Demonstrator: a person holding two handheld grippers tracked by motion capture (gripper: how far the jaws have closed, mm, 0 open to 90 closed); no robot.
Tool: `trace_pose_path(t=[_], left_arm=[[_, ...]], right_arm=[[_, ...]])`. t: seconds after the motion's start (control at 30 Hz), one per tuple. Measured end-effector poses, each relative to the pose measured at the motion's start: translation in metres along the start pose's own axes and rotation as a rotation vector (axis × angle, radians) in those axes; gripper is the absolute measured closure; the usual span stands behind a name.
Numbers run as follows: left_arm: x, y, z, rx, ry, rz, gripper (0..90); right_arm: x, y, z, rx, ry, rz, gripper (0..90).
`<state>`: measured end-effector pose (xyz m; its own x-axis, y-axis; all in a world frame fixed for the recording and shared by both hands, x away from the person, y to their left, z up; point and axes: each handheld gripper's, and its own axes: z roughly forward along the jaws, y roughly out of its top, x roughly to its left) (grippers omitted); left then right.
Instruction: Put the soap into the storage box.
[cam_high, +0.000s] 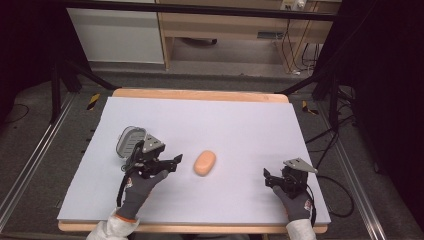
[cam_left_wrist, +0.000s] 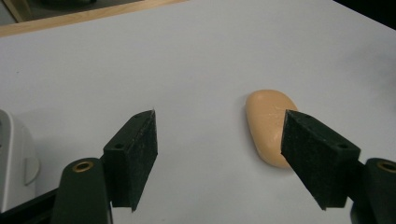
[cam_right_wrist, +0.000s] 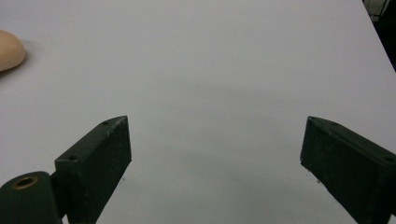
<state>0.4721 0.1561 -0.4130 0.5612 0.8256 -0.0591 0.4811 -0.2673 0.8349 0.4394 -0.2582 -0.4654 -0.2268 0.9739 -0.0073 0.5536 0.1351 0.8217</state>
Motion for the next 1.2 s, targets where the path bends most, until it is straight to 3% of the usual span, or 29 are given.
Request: trace_pose_path(t=[0.7,1.2], left_arm=[[-0.032,0.011,0.032,0.049,-0.043,0.046,25.7],[-0.045,0.01,0.057,0.1,-0.052,0.065,24.8]], right_arm=[[0.0,0.0,0.001,0.004,0.005,-0.002,8.4],[0.001,-0.001,0.002,0.007,0.006,-0.007,7.8]])
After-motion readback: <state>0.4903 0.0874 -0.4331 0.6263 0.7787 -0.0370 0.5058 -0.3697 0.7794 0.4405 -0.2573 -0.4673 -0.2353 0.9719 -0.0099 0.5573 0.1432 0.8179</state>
